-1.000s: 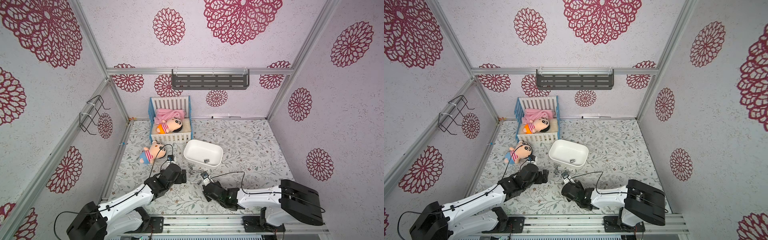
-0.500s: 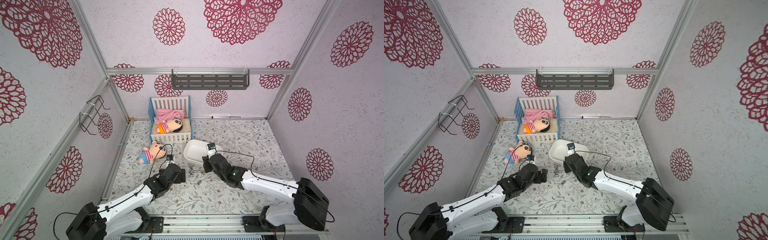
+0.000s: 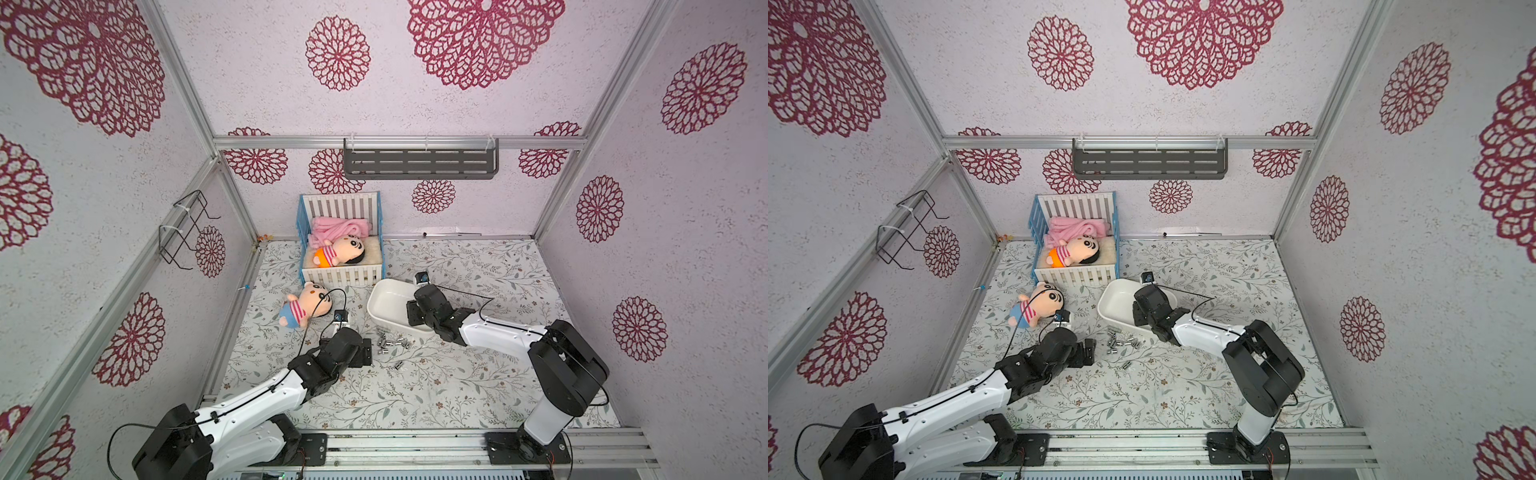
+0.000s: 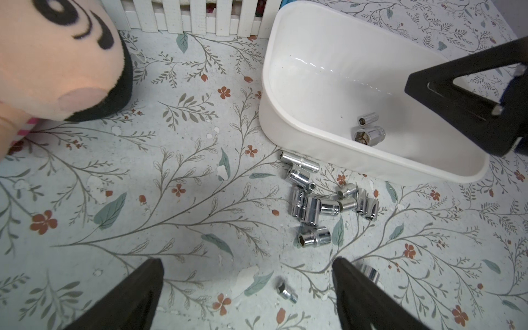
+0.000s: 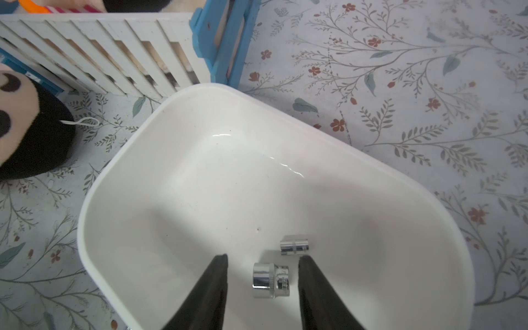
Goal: Put the screws on the desktop into the storage box
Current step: Place the screw in the storage box, then pick up the screw from the center of the board.
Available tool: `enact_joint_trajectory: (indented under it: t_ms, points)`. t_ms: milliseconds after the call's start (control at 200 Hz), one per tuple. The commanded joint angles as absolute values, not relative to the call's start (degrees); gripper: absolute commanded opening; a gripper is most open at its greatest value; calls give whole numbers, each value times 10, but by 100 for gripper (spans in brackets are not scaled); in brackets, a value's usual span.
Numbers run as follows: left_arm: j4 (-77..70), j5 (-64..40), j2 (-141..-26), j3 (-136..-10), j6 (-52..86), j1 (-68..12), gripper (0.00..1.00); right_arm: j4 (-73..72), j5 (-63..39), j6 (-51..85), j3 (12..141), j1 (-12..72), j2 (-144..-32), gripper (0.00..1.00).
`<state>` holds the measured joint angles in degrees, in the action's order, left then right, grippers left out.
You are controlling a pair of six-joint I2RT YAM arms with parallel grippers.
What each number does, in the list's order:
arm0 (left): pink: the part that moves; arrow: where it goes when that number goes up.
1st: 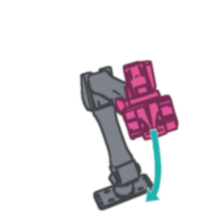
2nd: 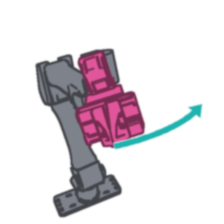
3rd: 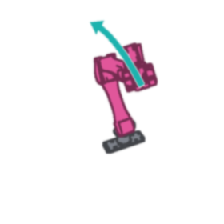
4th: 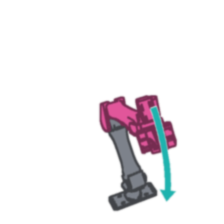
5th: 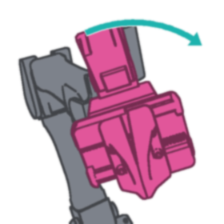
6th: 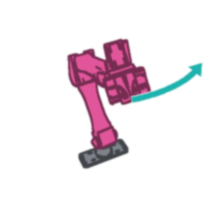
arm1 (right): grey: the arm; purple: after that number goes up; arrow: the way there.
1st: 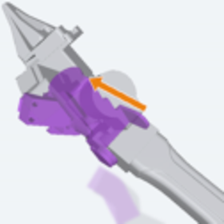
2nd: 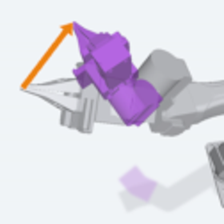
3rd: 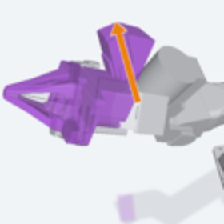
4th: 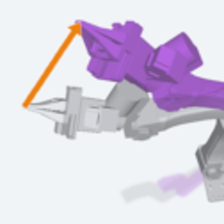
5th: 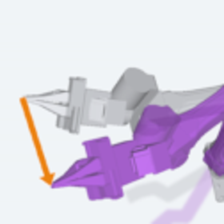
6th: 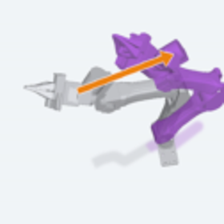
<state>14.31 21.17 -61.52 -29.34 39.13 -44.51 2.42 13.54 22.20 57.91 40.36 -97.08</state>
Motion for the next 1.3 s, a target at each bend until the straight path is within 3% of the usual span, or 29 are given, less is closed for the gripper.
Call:
enact_joint_trajectory:
  t_ms: [0,185,540,720,926,1296]
  points:
    - [146,215,-612,-303,385,-454,97,22,122,221,594,403,-945,47]
    - [146,220,-611,-304,383,-454,97,11,91,205,535,418,-857,47]
    - [146,228,-611,-302,382,-456,97,-29,96,197,354,564,-668,64]
    - [146,231,-613,-301,381,-456,97,-90,135,199,297,601,-711,66]
    - [146,221,-626,-307,381,-457,97,-97,164,206,319,629,-797,66]
    - [146,222,-625,-307,382,-459,97,-119,180,209,326,636,-858,66]
